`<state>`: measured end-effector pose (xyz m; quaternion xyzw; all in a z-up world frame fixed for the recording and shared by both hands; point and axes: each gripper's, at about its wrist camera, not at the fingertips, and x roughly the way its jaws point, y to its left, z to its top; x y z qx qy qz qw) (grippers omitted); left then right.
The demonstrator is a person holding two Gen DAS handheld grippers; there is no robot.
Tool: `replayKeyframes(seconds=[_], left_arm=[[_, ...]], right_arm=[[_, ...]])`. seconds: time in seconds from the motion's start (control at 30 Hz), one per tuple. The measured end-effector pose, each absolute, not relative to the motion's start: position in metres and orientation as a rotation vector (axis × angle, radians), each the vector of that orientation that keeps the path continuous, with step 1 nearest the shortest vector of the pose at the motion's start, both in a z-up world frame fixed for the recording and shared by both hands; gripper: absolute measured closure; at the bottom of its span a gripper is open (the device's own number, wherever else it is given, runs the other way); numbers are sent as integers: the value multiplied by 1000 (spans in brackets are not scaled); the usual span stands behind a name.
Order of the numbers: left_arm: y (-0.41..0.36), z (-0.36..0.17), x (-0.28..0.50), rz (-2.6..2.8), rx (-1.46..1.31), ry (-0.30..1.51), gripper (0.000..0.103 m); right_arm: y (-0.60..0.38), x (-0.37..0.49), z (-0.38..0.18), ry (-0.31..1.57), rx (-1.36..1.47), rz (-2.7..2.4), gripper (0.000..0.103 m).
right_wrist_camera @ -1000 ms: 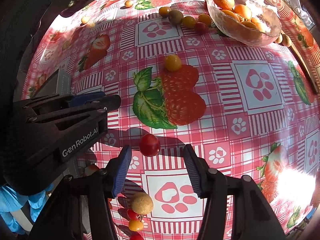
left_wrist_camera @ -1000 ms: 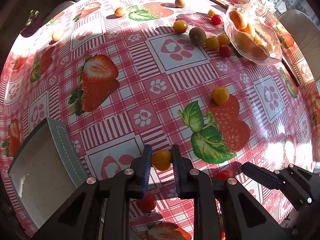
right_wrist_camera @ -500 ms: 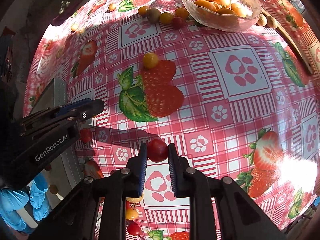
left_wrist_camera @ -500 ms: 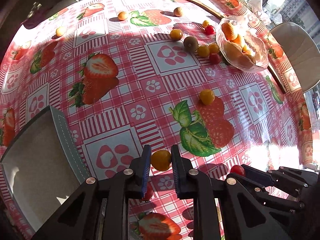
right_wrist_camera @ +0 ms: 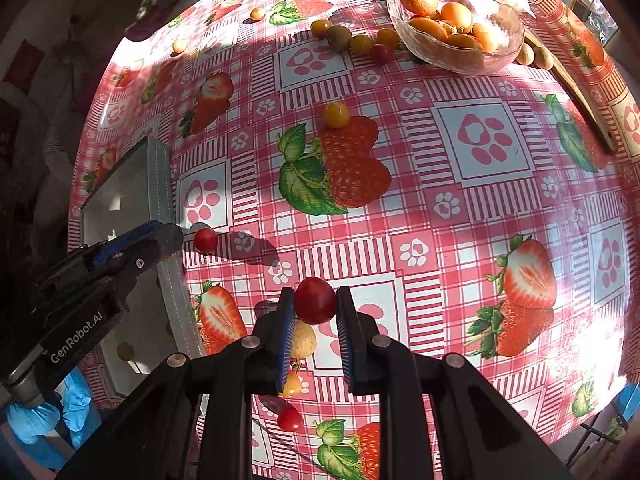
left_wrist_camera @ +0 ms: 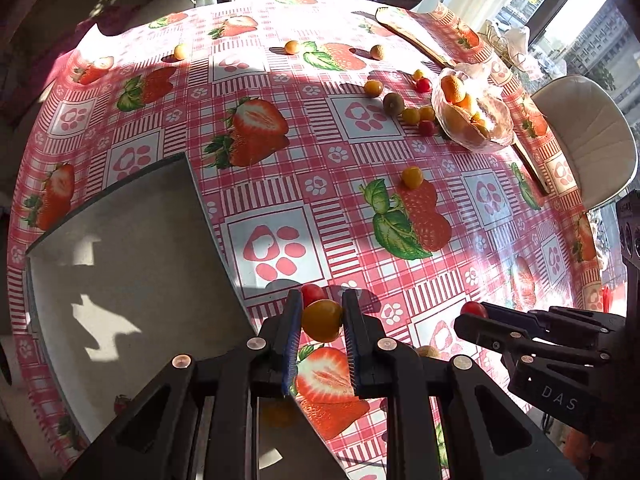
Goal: Organize fruits
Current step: 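Carry the yellow tomato with the left gripper while the right carries the red tomato into the tray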
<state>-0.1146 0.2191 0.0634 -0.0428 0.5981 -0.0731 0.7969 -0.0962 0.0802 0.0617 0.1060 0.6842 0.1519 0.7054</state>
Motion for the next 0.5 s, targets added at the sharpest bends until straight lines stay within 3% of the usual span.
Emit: replayKeyframes(seconds=[0.5], left_arm=[[316, 64, -195, 40, -195, 1294, 81]], right_arm=[[175, -120, 87, 1532, 105, 522, 81]])
